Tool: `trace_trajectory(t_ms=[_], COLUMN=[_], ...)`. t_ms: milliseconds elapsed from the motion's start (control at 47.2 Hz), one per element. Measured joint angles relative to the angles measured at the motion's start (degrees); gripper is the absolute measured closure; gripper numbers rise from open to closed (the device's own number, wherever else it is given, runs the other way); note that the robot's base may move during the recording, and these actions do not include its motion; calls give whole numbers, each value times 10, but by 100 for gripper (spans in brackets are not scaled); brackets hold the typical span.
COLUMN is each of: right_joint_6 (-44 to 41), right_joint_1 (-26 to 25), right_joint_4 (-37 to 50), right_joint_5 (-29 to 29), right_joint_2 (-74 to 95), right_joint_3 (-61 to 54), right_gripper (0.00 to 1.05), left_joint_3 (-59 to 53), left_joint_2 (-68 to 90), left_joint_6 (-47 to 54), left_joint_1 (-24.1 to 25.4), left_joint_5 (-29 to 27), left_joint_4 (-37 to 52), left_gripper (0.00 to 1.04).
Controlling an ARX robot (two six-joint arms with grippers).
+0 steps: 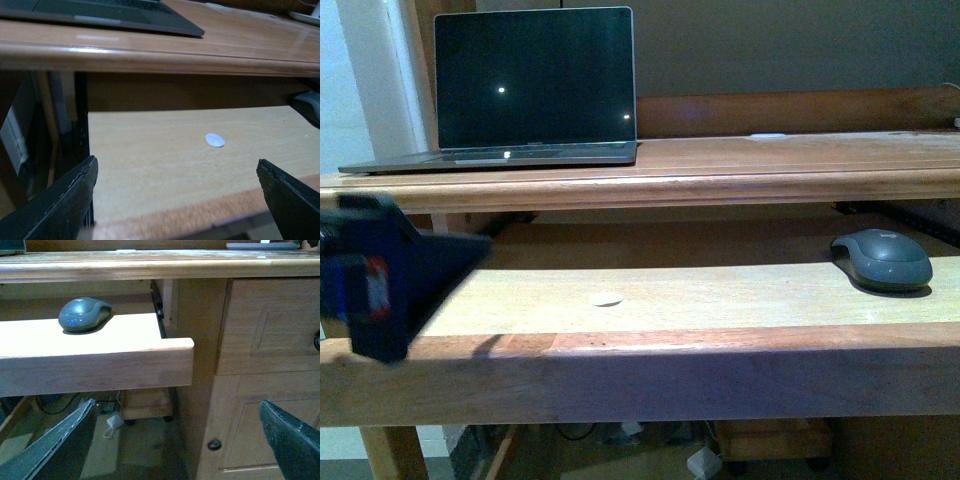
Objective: Place mouse
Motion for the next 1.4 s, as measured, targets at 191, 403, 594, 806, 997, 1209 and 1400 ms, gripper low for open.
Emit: trace_trajectory(t_ms=[191,403,594,806,997,1209,1400], right_joint_6=[0,0,0,0,0,0,0], right_joint_1=[0,0,0,0,0,0,0], right_joint_4=[0,0,0,0,0,0,0], right_joint_5=[0,0,0,0,0,0,0], right_joint_2=[0,0,0,0,0,0,0], right_joint_3=[0,0,0,0,0,0,0], right_gripper=[7,7,7,7,7,7,7], left_joint_3=[-68,-111,-163,-197,-215,-231,-240], left_joint_2=[-210,-447,-502,-530,-545,-557,-565], left_joint_6=[-57,-52,57,83,88,88,88], left_joint_1=[-16,-23,20,119,128,128,128], left_joint_5=[-52,-130,-214,-119,-111,-111,-111], left_joint_4=[-158,-305,-271,-268,-262,-258,-258], left_gripper=[8,13,43,79,102,102,102])
